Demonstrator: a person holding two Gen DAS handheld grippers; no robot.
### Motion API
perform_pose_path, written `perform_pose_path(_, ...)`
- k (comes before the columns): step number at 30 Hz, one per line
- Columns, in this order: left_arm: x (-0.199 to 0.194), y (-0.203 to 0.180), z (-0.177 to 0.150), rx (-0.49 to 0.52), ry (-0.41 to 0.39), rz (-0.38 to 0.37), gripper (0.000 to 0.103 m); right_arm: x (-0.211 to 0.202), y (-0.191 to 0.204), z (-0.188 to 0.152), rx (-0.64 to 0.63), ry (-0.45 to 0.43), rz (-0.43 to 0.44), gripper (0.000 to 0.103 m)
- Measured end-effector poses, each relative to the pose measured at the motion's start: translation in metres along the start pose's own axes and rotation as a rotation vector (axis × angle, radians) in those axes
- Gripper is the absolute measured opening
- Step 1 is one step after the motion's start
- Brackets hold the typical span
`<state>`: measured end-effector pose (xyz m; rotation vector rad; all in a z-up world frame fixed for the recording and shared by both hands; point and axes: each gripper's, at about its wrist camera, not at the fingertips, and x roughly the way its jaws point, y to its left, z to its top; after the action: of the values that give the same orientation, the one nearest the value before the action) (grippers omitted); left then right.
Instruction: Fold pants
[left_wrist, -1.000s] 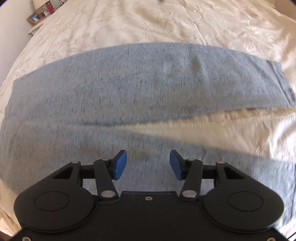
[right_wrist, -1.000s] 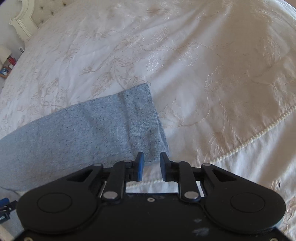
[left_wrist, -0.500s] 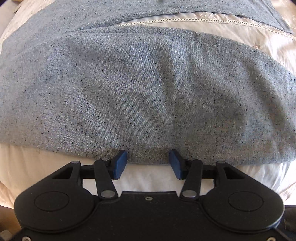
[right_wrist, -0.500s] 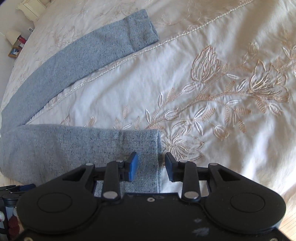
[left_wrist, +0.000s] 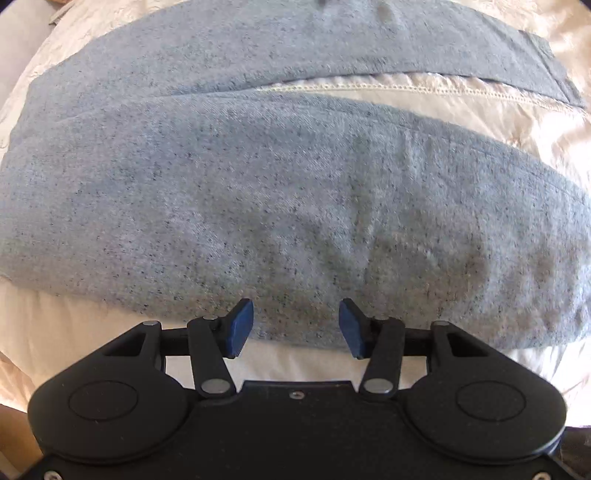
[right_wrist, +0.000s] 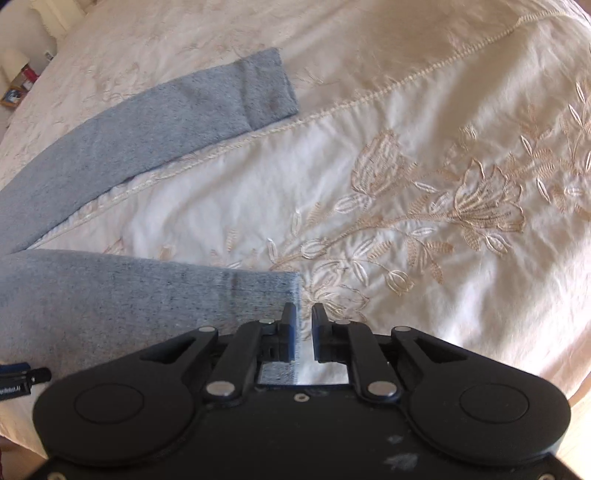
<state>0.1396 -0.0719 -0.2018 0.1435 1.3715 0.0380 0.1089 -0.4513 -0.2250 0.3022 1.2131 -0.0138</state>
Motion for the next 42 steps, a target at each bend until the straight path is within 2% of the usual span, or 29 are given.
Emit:
perform_pose_path(2,0.008,0.006,0.003,-0.013,0.018,0.025,0.057,-0.001,0.013,-0.007,-0.017,0.027,0.064,0.017)
perform_pose_path(4,0.021,0.013,-0.001,-0.015,0.046,0.024,0.058,0.009,0.030,-0.018,-0.043,0.086,0.087,0.018)
perform_pose_path(8,0.030,0.009,-0.004,0.077,0.077,0.030,0.058,0.040,0.049,-0.040,-0.075,0.239,-0.006,0.018)
perform_pose_path(10,0.018,0.011,0.007,0.091,0.073,0.004,0.058,0.036,0.054,-0.039,-0.044,0.234,-0.024,0.018)
perform_pose_path(12,0.004,0.023,0.022,0.068,0.037,-0.026,0.058,0.021,0.062,-0.028,-0.020,0.183,-0.024,0.018)
perform_pose_path(17,-0.032,0.079,0.093,-0.012,-0.075,-0.066,0.058,-0.004,0.087,0.033,0.110,0.024,-0.008,0.025)
perform_pose_path(20,-0.046,0.114,0.139,-0.033,-0.137,-0.048,0.058,0.001,0.107,0.086,0.192,-0.038,0.032,0.031)
perform_pose_path(25,-0.048,0.168,0.214,-0.072,-0.220,-0.004,0.058,0.028,0.143,0.164,0.300,-0.091,0.062,0.035)
perform_pose_path(29,-0.039,0.197,0.256,-0.095,-0.269,0.051,0.058,0.071,0.160,0.219,0.361,-0.112,0.012,0.038)
perform_pose_path(35,-0.018,0.224,0.280,-0.123,-0.257,0.077,0.058,0.136,0.181,0.291,0.361,-0.112,-0.126,0.039)
perform_pose_path(38,-0.012,0.226,0.274,-0.119,-0.227,0.080,0.058,0.172,0.181,0.310,0.388,-0.049,-0.204,0.039)
perform_pose_path(42,0.003,0.232,0.276,-0.132,-0.182,0.060,0.058,0.207,0.178,0.315,0.406,0.061,-0.298,0.039)
